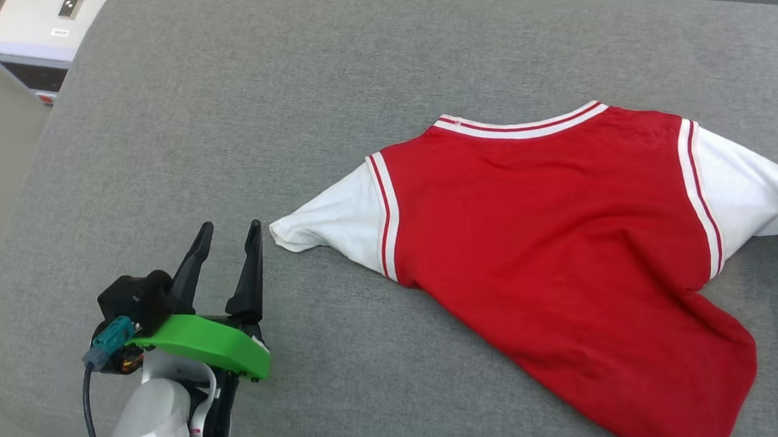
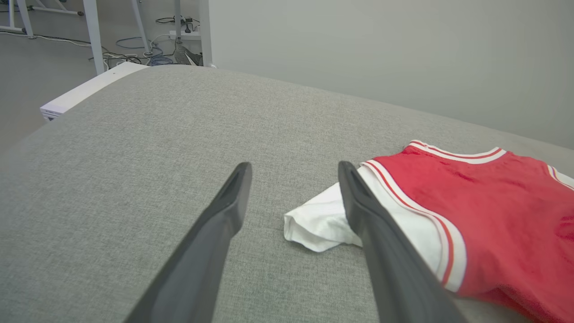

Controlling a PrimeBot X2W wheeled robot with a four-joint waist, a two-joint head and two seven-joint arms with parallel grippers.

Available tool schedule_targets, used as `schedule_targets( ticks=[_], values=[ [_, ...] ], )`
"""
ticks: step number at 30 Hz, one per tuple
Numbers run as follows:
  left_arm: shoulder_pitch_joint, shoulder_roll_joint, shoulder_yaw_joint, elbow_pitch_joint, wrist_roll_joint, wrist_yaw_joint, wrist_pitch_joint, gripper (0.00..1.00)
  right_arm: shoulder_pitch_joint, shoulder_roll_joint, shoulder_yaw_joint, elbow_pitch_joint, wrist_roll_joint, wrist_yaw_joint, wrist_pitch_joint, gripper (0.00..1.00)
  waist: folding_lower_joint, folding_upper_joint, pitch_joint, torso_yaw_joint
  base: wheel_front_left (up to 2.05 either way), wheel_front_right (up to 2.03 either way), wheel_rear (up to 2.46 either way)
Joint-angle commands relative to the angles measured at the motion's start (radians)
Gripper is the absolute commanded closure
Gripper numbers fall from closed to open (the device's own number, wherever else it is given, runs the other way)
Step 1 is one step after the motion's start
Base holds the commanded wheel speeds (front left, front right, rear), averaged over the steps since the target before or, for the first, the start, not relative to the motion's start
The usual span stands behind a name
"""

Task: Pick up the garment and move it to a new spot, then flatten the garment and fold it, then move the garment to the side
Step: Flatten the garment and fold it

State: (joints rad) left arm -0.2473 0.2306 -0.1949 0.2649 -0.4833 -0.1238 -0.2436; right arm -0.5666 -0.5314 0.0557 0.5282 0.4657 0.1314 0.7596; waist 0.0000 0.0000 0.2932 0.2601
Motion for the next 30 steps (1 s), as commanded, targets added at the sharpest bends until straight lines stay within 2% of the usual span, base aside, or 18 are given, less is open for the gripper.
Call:
schedule_targets(
  ticks=[1,10,14,19,24,26,30],
  values=[
    [-0.011,0.014,-0.008,0.009,-0.011,-0.007,0.014,0.0,0.043,-0.003,-0.003,0.002,0.008,-0.001,-0.008,1.0,0.0,0.0,-0.03,-0.05,0.0,0.0,0.0],
    [-0.08,0.115,-0.078,0.01,-0.069,-0.007,0.166,0.0,0.104,-0.003,-0.027,-0.09,0.011,-0.001,-0.043,1.0,0.0,0.0,-0.022,-0.127,0.0,0.0,0.0],
    [-0.171,0.192,-0.15,-0.035,-0.144,-0.007,0.316,0.0,0.097,0.001,-0.034,-0.125,0.007,-0.001,-0.039,1.0,0.0,0.0,-0.003,-0.151,0.0,0.0,0.0],
    [-0.32,0.256,-0.218,-0.04,-0.271,-0.007,0.591,0.0,0.075,0.014,-0.034,-0.16,-0.002,-0.001,-0.034,1.0,0.0,0.0,0.016,-0.173,0.0,0.0,0.0],
    [-0.441,0.272,-0.26,0.044,-0.337,-0.005,0.832,0.0,0.059,0.033,-0.021,-0.187,-0.009,-0.001,-0.025,1.0,0.0,0.0,0.033,-0.195,0.0,0.0,0.0],
    [-0.475,0.279,-0.278,0.078,-0.336,-0.005,0.892,0.0,0.05,0.039,-0.013,-0.193,-0.011,-0.001,-0.024,1.0,0.0,0.0,0.039,-0.204,0.0,0.0,0.0],
    [-0.521,0.279,-0.31,0.14,-0.318,-0.005,0.944,0.0,0.035,0.044,0.003,-0.198,-0.011,-0.001,-0.024,1.0,0.0,0.0,0.055,-0.217,0.0,0.0,0.0]
  ],
)
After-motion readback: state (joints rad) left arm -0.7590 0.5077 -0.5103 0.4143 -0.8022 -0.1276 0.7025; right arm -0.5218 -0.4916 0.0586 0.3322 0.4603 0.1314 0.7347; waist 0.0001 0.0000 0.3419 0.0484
